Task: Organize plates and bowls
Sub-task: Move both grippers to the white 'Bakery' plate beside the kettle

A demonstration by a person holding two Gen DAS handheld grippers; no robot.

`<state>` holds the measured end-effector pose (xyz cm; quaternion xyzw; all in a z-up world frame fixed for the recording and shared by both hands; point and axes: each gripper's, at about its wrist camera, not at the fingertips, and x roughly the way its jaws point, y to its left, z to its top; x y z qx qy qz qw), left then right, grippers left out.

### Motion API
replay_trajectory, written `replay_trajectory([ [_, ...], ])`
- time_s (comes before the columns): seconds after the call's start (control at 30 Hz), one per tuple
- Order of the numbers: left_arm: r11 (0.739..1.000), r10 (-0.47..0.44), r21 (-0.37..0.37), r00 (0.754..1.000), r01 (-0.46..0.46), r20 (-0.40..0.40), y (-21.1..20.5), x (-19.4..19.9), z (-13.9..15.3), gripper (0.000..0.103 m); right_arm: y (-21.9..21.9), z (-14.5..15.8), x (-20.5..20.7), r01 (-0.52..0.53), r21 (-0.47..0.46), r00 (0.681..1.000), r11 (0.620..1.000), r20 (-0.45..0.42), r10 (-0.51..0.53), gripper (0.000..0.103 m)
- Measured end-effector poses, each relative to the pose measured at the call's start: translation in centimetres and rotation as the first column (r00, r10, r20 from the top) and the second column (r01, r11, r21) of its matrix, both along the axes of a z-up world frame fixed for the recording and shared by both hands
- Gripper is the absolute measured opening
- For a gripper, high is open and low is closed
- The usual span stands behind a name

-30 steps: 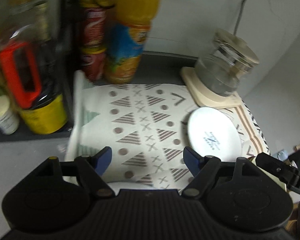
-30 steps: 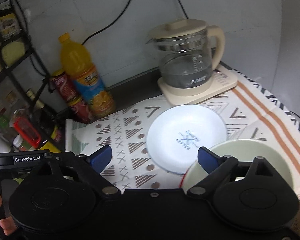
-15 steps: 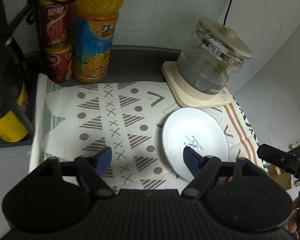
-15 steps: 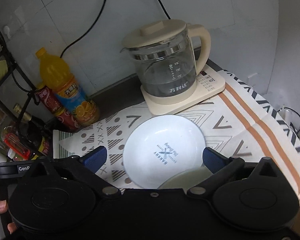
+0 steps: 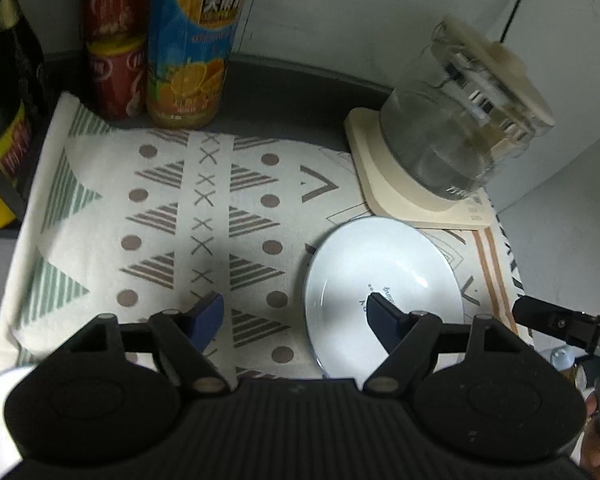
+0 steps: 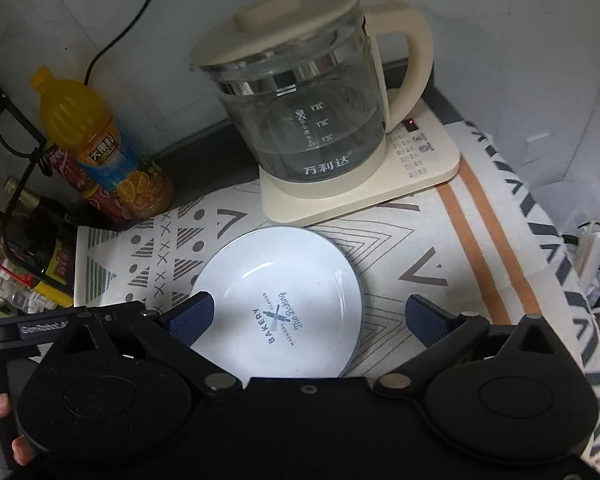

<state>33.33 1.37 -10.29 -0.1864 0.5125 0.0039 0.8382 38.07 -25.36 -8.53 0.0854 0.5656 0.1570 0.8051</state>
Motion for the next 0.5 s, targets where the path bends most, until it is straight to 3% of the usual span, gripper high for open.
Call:
replay_trajectory([
  [0.13,0.999,0.031,-0.005,0.999,-0.031,-0.029,-1.0,0.4,-1.7,0.076,-0.5,-1.4,1.4,-0.060,-0.004,0.998,0.998,-0.023,0.060,0.100],
  [0.27,0.998,0.061,-0.018,0.996,-0.062,-0.065,-1.6,0.9,-3.6,0.072,-1.1,-3.7,2.9,-0.092,0.000,0.991,0.996,-0.096,0.092,0.079],
  [0.33,0.997,0.070,-0.031,0.994,-0.073,-0.082,-1.9,1.1,-4.4,0.068,-1.4,-4.8,3.5,-0.103,0.000,0.986,0.995,-0.129,0.102,0.075],
  [0.5,0.996,0.081,-0.035,0.988,-0.087,-0.128,-2.6,1.5,-5.9,0.051,-1.5,-7.3,4.4,-0.149,0.008,0.967,0.989,-0.207,0.147,0.056],
])
